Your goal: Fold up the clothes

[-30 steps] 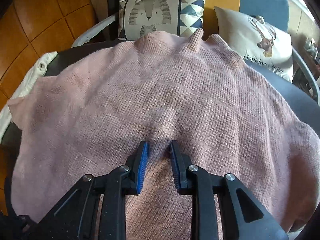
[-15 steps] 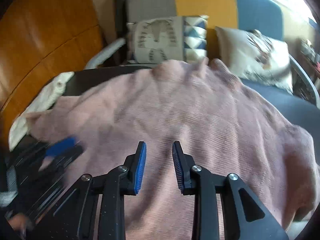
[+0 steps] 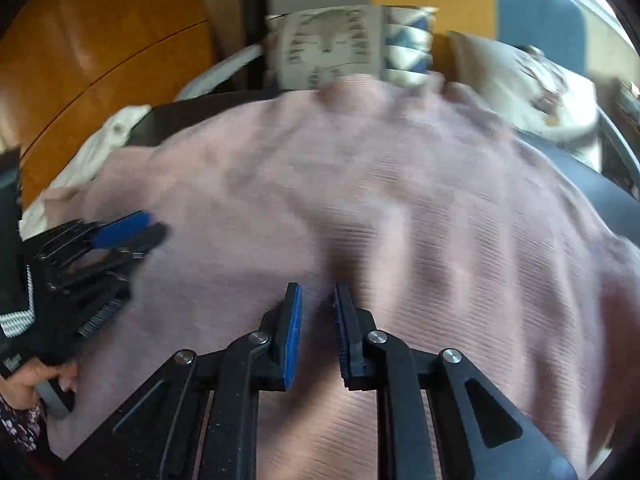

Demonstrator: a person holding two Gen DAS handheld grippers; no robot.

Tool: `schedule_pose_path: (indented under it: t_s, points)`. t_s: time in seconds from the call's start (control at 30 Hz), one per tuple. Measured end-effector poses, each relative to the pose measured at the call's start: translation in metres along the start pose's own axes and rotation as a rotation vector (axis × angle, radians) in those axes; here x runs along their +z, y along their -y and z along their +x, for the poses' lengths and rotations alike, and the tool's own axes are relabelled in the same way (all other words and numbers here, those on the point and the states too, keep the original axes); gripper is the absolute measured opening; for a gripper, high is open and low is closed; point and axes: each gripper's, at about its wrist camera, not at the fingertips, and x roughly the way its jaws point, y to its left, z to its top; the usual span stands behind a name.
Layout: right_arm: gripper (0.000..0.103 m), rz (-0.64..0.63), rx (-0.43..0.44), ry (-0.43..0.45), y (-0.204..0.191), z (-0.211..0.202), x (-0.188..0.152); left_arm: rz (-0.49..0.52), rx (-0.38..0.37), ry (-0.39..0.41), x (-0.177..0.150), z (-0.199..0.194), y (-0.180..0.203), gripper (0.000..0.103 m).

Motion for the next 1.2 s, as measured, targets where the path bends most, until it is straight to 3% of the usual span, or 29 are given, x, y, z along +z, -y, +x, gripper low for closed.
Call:
schedule_pose_path:
  t_s: [0.07,0.17,0.3,0.6,0.77,0.9,0.97,1.07,1.2]
  points:
    - [0.009,0.045,-0.002,0.006,0.023,-0.009,-0.005,0.001,0.000,0.000,0.001,-0.001,0.000,0.024]
    - [0.013,0.104,-0.088,0.010,0.053,-0.022,-0.014,0.010,0.009,0.000,0.002,0.000,0.001,0.024]
    - [0.010,0.240,-0.071,0.029,0.100,-0.035,-0.026,0.015,0.011,0.001,0.003,0.001,0.000,0.024]
    - [0.011,0.282,-0.141,0.056,0.121,-0.054,-0.025,0.014,0.007,0.000,0.002,0.001,-0.002,0.024]
    - [0.012,0.186,-0.123,0.095,0.106,-0.049,0.003,0.019,0.010,0.001,0.003,0.001,-0.001,0.024]
    - [0.012,0.188,-0.145,0.018,0.115,-0.019,0.015,-0.006,-0.016,0.002,0.003,0.001,-0.007,0.026]
    - [0.009,0.226,-0.144,0.021,0.137,-0.018,0.015,-0.019,-0.029,0.001,0.003,0.001,-0.010,0.026]
    - [0.009,0.275,-0.244,0.033,0.169,-0.028,0.013,-0.023,-0.034,0.002,0.003,0.002,-0.011,0.026]
    - [0.004,0.360,-0.268,0.046,0.206,-0.039,0.008,0.000,-0.009,0.005,0.003,0.003,-0.008,0.026]
